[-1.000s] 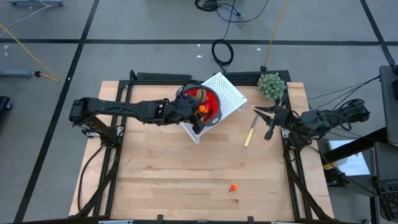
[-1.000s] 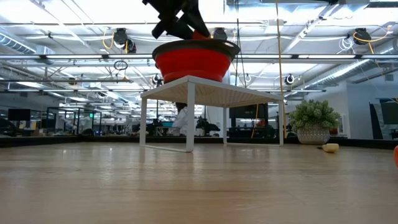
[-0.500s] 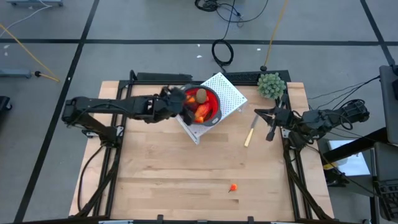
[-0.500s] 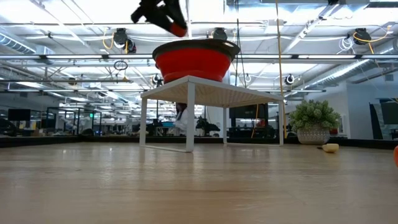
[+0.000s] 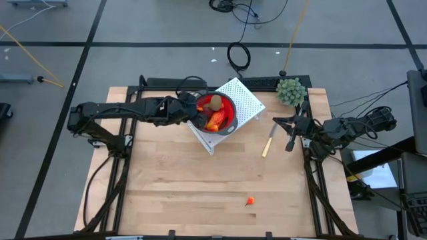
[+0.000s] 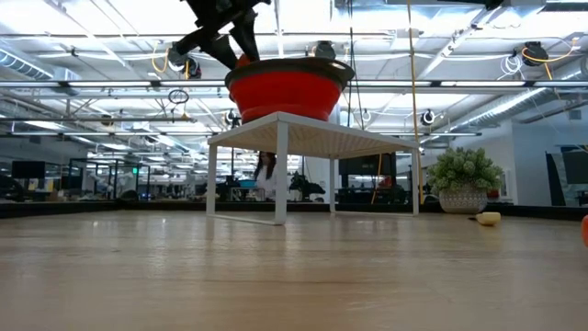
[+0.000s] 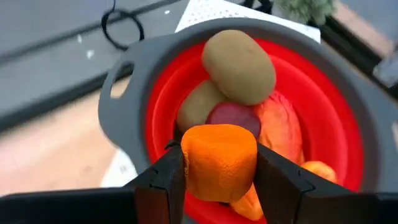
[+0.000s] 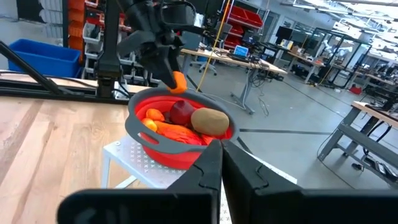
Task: Pick & Place Fruit
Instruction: Put the tangerine into the red strainer bowl on the shelf
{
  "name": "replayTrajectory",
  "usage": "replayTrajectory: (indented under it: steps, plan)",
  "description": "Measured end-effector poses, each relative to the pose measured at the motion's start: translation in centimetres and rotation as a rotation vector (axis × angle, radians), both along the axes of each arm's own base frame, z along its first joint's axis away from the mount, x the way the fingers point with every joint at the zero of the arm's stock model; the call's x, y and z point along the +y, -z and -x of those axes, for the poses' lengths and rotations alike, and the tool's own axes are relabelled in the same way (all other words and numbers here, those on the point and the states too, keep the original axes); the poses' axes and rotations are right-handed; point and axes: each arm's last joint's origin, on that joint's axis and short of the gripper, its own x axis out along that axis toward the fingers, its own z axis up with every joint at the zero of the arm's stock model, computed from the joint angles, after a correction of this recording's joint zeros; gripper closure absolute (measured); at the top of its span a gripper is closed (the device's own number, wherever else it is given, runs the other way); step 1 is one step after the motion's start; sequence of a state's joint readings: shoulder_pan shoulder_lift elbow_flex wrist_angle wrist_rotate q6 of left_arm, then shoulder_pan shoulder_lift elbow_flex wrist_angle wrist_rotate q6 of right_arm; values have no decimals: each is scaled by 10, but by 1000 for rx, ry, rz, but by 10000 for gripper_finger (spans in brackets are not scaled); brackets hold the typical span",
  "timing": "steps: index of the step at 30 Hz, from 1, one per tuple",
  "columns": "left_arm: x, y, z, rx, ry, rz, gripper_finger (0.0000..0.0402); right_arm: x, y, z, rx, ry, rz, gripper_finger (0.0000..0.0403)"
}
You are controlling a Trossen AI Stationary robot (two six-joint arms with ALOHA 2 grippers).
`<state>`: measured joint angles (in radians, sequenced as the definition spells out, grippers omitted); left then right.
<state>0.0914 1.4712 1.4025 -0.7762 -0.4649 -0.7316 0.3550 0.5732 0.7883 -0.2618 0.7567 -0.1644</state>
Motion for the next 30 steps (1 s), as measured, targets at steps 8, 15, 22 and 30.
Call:
replayTrajectory:
  steps: [8, 15, 22, 30]
  plan:
    - [-8, 0, -1, 183, 316, -194, 252, 0, 1, 0, -3, 2, -17, 402]
    - [-12, 2, -1, 192, 405, -153, 252, 0, 1, 0, -2, 2, -16, 402]
    - [-12, 3, -1, 190, 395, -139, 252, 0, 1, 0, -2, 2, -15, 402]
    - [-9, 4, -1, 177, 387, -105, 252, 0, 1, 0, -3, 2, -17, 402]
